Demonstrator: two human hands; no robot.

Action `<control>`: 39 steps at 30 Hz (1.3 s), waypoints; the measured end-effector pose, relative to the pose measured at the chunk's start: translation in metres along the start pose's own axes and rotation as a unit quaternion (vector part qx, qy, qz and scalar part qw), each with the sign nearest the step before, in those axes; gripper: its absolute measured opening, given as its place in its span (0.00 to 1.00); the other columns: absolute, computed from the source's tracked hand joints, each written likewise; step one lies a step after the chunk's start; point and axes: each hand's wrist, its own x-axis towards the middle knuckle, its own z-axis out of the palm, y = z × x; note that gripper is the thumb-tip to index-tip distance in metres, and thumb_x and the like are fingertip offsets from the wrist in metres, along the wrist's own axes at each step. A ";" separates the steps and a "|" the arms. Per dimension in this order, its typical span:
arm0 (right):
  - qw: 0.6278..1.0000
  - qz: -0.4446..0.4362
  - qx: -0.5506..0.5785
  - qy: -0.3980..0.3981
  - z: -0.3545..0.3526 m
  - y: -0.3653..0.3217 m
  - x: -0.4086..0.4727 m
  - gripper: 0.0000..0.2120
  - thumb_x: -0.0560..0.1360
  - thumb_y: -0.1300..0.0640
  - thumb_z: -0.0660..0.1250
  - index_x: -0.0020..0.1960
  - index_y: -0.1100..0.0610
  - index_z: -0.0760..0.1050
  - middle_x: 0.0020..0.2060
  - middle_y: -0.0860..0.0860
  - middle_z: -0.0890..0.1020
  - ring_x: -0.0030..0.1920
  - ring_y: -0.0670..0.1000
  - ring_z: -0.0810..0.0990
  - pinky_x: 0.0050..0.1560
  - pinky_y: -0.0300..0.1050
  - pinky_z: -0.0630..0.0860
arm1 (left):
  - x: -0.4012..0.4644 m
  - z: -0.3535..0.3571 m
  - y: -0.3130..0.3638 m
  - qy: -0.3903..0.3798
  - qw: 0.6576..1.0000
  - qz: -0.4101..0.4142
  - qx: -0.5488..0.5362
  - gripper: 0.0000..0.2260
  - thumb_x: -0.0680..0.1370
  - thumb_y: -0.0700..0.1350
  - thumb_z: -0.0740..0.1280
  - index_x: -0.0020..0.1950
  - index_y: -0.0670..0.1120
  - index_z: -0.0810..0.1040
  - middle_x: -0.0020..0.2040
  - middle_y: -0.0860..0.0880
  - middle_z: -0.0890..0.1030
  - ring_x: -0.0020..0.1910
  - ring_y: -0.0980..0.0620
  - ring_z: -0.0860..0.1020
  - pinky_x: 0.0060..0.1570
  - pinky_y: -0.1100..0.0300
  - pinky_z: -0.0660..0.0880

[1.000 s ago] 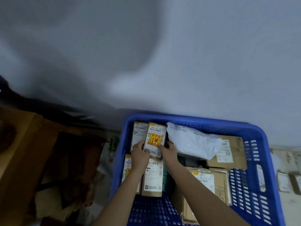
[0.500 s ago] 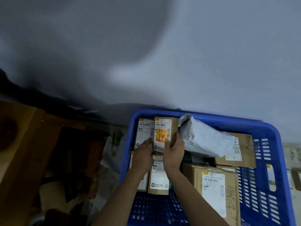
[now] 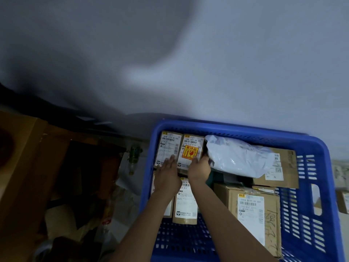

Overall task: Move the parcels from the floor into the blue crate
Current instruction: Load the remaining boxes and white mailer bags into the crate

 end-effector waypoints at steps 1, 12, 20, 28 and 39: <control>1.000 -0.003 -0.011 -0.001 -0.001 -0.001 0.000 0.14 0.82 0.57 0.57 0.65 0.63 0.66 0.55 0.61 0.79 0.53 0.61 0.79 0.42 0.43 0.69 | 0.000 0.002 -0.001 -0.010 1.000 0.005 0.009 0.33 0.79 0.39 0.58 0.79 0.49 0.44 0.79 0.51 0.44 0.78 0.50 0.45 0.76 0.46 0.47; 0.939 -0.114 -0.325 -0.004 -0.024 0.012 0.012 0.09 0.80 0.60 0.59 0.53 0.59 0.77 0.48 0.56 0.82 0.48 0.57 0.81 0.39 0.43 0.70 | -0.005 0.013 0.019 -0.025 0.990 -0.010 0.141 0.34 0.77 0.44 0.62 0.78 0.48 0.48 0.78 0.45 0.38 0.76 0.37 0.41 0.74 0.41 0.46; 0.893 -0.198 -0.404 0.015 -0.028 0.014 0.021 0.07 0.79 0.60 0.60 0.52 0.58 0.77 0.42 0.54 0.82 0.41 0.55 0.82 0.36 0.43 0.71 | -0.005 0.022 0.027 -0.008 0.987 -0.026 0.158 0.36 0.75 0.44 0.66 0.78 0.44 0.50 0.78 0.42 0.37 0.75 0.34 0.42 0.74 0.41 0.49; 0.885 -0.338 -0.320 -0.002 -0.040 0.072 -0.021 0.21 0.72 0.55 0.69 0.64 0.55 0.72 0.58 0.54 0.76 0.42 0.51 0.80 0.32 0.42 0.77 | -0.001 0.019 0.025 0.001 0.989 -0.001 0.146 0.35 0.75 0.44 0.65 0.78 0.49 0.50 0.78 0.45 0.41 0.75 0.36 0.45 0.73 0.42 0.50; 0.887 -0.198 -0.384 -0.160 -0.028 0.106 -0.054 0.58 0.68 0.36 0.70 0.77 0.56 0.31 0.68 0.57 0.67 0.51 0.54 0.80 0.42 0.44 0.75 | -0.025 0.036 -0.012 0.016 0.992 0.006 0.129 0.36 0.78 0.48 0.64 0.79 0.46 0.46 0.79 0.48 0.39 0.77 0.42 0.43 0.75 0.48 0.49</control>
